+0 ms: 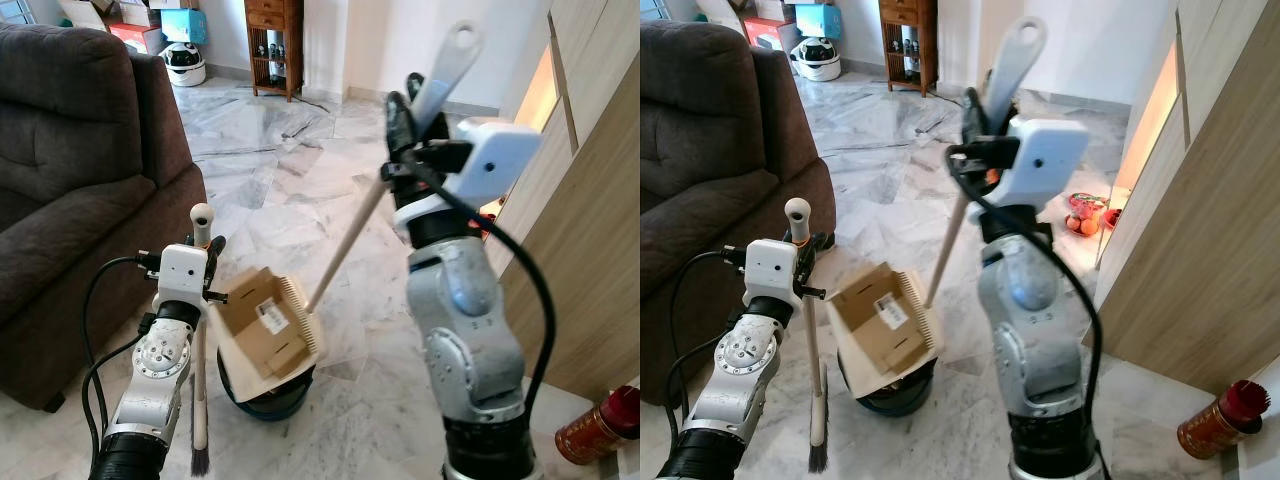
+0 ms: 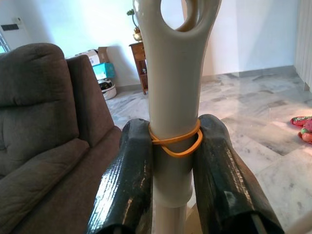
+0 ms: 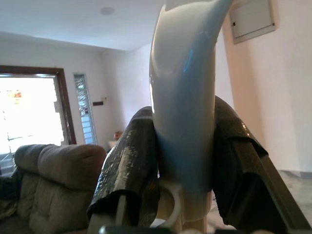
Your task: Sweep floor
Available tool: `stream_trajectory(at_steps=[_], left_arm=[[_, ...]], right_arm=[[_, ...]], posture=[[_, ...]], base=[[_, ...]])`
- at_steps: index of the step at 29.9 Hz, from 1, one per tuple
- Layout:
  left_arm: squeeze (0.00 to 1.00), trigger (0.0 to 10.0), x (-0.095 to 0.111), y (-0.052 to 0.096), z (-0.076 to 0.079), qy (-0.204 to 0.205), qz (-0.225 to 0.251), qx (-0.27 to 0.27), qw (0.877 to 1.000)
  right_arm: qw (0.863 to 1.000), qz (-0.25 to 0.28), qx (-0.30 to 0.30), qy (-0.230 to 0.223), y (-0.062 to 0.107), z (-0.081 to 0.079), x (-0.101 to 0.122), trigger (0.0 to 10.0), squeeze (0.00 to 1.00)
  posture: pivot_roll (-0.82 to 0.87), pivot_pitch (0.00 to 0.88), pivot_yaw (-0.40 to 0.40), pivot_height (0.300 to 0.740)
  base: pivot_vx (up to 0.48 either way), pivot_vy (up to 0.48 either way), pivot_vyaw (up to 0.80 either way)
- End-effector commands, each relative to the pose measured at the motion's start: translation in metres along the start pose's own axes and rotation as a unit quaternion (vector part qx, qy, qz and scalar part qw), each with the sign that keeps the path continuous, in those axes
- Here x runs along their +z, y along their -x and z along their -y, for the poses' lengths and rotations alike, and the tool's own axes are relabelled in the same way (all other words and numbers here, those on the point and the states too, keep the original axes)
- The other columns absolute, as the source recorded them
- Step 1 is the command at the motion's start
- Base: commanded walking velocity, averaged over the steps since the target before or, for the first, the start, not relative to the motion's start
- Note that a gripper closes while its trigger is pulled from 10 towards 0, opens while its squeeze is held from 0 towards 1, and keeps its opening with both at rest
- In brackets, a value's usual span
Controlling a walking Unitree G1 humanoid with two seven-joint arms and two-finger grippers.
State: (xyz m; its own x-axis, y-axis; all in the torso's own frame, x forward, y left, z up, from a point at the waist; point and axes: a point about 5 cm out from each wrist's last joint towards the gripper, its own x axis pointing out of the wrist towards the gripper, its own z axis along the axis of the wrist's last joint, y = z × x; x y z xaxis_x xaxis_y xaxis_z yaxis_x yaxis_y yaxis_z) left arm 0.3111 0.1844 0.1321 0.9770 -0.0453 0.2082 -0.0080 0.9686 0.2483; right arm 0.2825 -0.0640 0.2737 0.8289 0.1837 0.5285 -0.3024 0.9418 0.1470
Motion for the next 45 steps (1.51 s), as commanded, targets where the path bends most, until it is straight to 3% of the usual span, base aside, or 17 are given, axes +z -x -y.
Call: stream_trajectory(at_steps=[1, 31, 32, 33, 35, 45], left_arm=[[0.0, 10.0, 0.007, 0.0, 0.0, -0.018, 0.022, -0.003, 1.0], [0.0, 10.0, 0.007, 0.0, 0.0, -0.019, 0.022, -0.003, 1.0], [0.0, 10.0, 0.007, 0.0, 0.0, -0.019, 0.022, -0.003, 1.0], [0.0, 10.0, 0.006, 0.001, 0.001, -0.025, 0.021, -0.005, 0.999], [0.0, 10.0, 0.006, 0.002, 0.001, -0.028, 0.021, -0.005, 0.999], [0.0, 10.0, 0.006, 0.002, 0.001, -0.029, 0.021, -0.005, 0.999]], right_arm=[[0.997, 0.07, 0.013, 0.001, 0.001, -0.01, 0.025, 10.0, 0.0], [0.997, 0.074, 0.019, 0.004, 0.003, -0.014, 0.026, 10.0, 0.0], [0.997, 0.078, 0.022, 0.007, 0.004, -0.017, 0.026, 10.0, 0.0], [0.985, 0.129, 0.09, 0.066, 0.013, -0.049, 0.036, 10.0, 0.0], [0.978, 0.149, 0.12, 0.088, 0.017, -0.061, 0.039, 10.0, 0.0], [0.977, 0.152, 0.12, 0.089, 0.018, -0.063, 0.037, 10.0, 0.0]], posture=[[0.11, 0.0, -0.006, 0.74], [0.11, 0.0, -0.007, 0.74], [0.11, 0.0, -0.007, 0.74], [0.11, 0.0, -0.013, 0.74], [0.11, 0.0, -0.013, 0.74], [0.11, 0.0, -0.013, 0.74]], base=[[0.0, 0.0, 0.0], [0.0, 0.0, 0.0], [0.0, 0.0, 0.0], [0.0, 0.0, 0.0], [0.0, 0.0, 0.0], [0.0, 0.0, 0.0]])
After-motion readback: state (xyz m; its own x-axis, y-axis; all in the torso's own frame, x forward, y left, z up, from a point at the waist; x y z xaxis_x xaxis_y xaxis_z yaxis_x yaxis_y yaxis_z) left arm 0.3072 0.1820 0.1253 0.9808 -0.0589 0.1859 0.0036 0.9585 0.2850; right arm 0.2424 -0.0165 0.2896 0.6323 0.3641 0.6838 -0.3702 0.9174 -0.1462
